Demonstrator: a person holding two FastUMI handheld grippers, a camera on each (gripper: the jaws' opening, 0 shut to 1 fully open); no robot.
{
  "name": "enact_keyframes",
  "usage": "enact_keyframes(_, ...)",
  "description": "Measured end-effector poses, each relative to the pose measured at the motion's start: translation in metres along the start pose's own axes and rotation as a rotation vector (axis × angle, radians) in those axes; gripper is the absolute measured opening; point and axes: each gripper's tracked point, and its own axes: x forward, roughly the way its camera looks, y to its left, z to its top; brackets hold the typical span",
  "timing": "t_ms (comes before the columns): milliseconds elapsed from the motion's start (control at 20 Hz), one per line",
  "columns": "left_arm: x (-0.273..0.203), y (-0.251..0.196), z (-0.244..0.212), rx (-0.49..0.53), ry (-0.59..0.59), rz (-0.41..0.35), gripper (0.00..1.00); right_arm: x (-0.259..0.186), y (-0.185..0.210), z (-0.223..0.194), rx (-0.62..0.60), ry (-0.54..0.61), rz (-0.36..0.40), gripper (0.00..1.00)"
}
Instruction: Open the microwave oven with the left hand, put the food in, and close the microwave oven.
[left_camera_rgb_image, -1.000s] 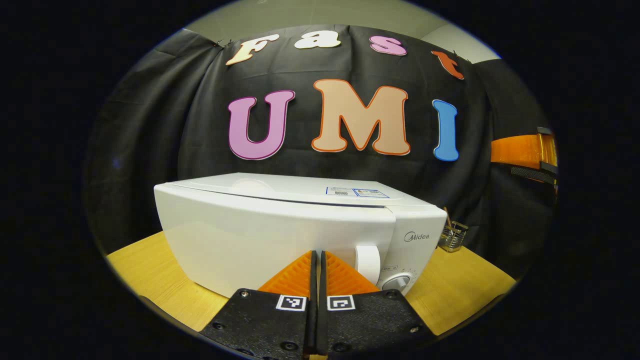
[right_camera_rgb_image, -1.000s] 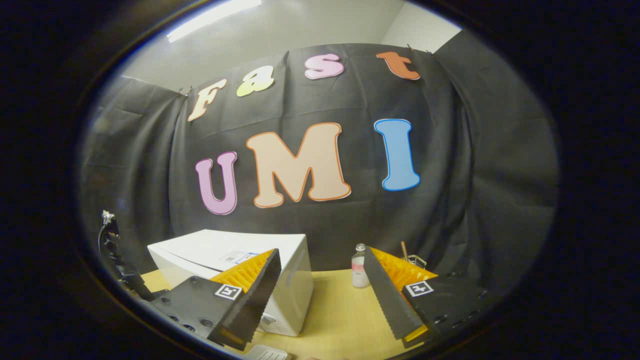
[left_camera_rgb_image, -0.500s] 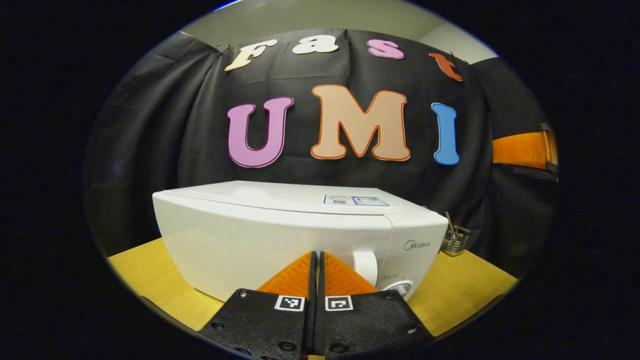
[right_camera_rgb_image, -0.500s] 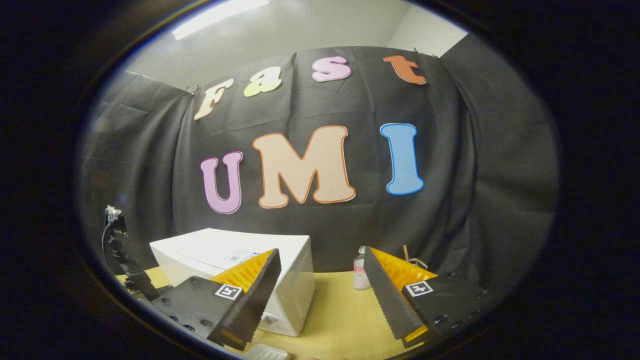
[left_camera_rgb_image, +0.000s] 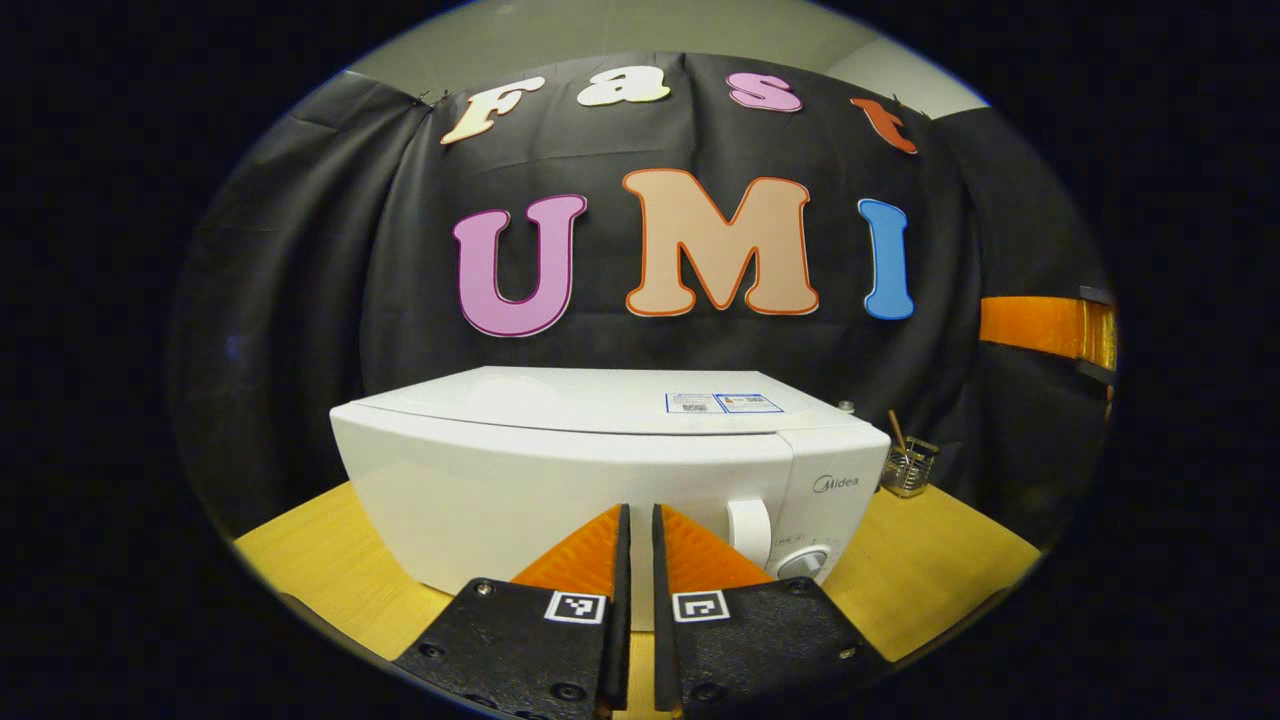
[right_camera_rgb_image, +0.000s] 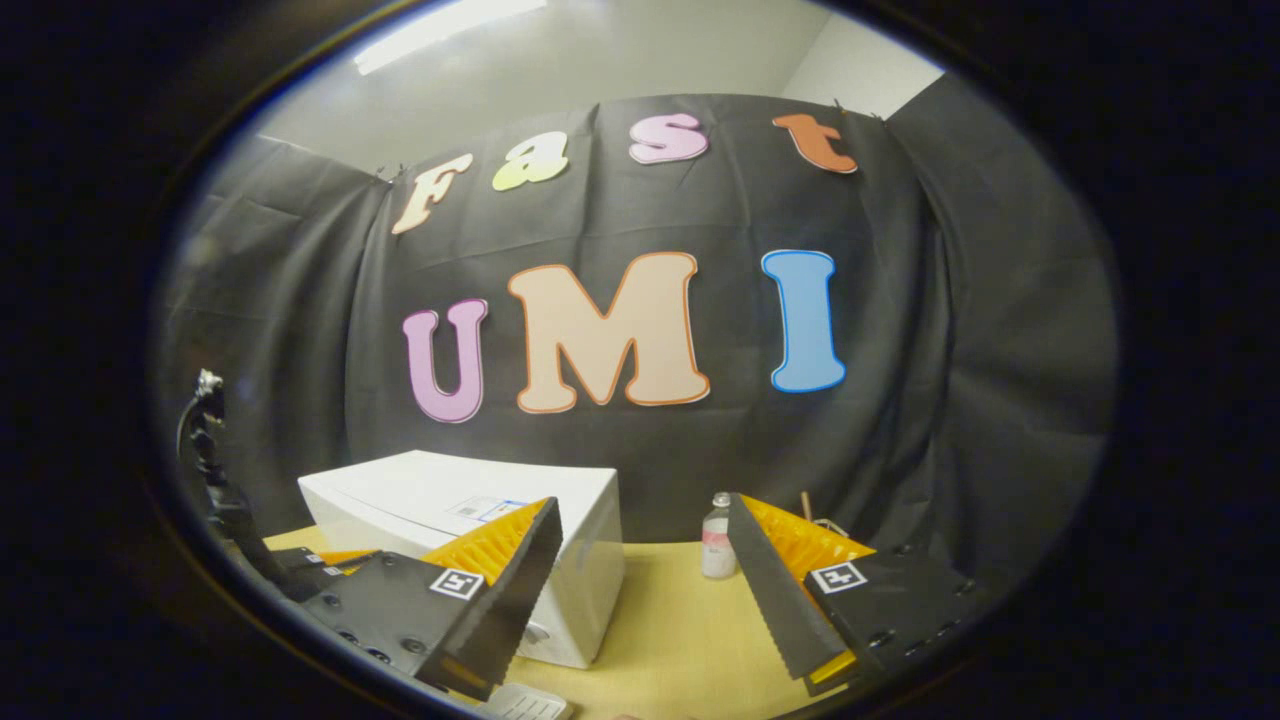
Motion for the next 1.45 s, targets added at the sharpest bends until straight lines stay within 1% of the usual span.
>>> enact_keyframes(50, -0.007, 0.003, 0.006, 0.005, -0.005, -0.004, 0.12, -0.001, -0.002, 0.001, -0.002, -0.005, -0.011, 1.00)
enact_keyframes(100, -0.014, 0.005, 0.014, 0.003, -0.015, -0.008, 0.12, -0.002, -0.003, 0.001, -0.002, -0.006, -0.019, 0.96)
enact_keyframes(150, -0.022, 0.007, 0.017, -0.004, -0.015, -0.013, 0.16, -0.003, -0.002, 0.001, -0.002, -0.004, -0.022, 0.96)
enact_keyframes(200, -0.029, 0.008, 0.020, -0.014, -0.013, -0.016, 0.16, -0.003, -0.001, 0.000, -0.003, -0.002, -0.023, 0.96)
enact_keyframes(300, -0.044, 0.015, 0.030, -0.022, -0.022, -0.011, 0.19, -0.003, 0.004, -0.001, -0.006, 0.002, -0.021, 0.96)
enact_keyframes(350, -0.049, 0.021, 0.037, -0.015, -0.036, -0.001, 0.26, -0.003, 0.008, -0.003, -0.007, 0.006, -0.015, 0.96)
enact_keyframes(400, -0.054, 0.027, 0.046, -0.001, -0.053, 0.014, 0.30, -0.003, 0.012, -0.003, -0.011, 0.007, -0.007, 1.00)
enact_keyframes(450, -0.058, 0.033, 0.054, 0.017, -0.066, 0.031, 0.34, -0.003, 0.016, -0.003, -0.018, 0.007, 0.001, 0.96)
enact_keyframes(500, -0.063, 0.039, 0.061, 0.032, -0.081, 0.049, 0.40, -0.003, 0.018, -0.014, -0.028, 0.007, 0.005, 1.00)
enact_keyframes(550, -0.067, 0.046, 0.068, 0.043, -0.093, 0.073, 0.55, -0.003, 0.019, -0.014, -0.036, 0.009, 0.006, 0.96)
enact_keyframes(600, -0.070, 0.051, 0.075, 0.047, -0.111, 0.091, 0.65, -0.002, 0.020, -0.015, -0.042, 0.010, 0.006, 0.96)
enact_keyframes(650, -0.073, 0.055, 0.080, 0.041, -0.131, 0.106, 0.80, -0.003, 0.020, -0.016, -0.045, 0.012, 0.006, 1.00)
enact_keyframes(700, -0.069, 0.061, 0.080, 0.029, -0.146, 0.121, 0.87, -0.002, 0.020, -0.016, -0.047, 0.013, 0.005, 1.00)
enact_keyframes(750, -0.077, 0.064, 0.089, 0.021, -0.158, 0.132, 0.98, -0.002, 0.020, -0.017, -0.046, 0.013, 0.004, 1.00)
enact_keyframes(800, -0.080, 0.067, 0.094, 0.012, -0.174, 0.141, 0.96, -0.002, 0.020, -0.017, -0.045, 0.014, 0.003, 1.00)
enact_keyframes(950, -0.084, 0.077, 0.102, 0.021, -0.194, 0.170, 0.96, -0.002, 0.020, -0.017, -0.044, 0.016, 0.003, 1.00)
enact_keyframes(1000, -0.085, 0.079, 0.104, 0.031, -0.197, 0.179, 0.96, -0.002, 0.019, -0.017, -0.044, 0.016, 0.003, 0.96)
enact_keyframes(1350, -0.088, 0.087, 0.106, 0.030, -0.213, 0.205, 0.96, -0.002, 0.019, -0.017, -0.047, 0.012, -0.001, 0.96)
enact_keyframes(1400, -0.088, 0.087, 0.104, 0.032, -0.210, 0.207, 0.96, -0.002, 0.019, -0.017, -0.046, 0.012, -0.002, 1.00)
enact_keyframes(1450, -0.088, 0.088, 0.104, 0.034, -0.206, 0.209, 0.96, -0.002, 0.019, -0.018, -0.045, 0.013, -0.002, 1.00)
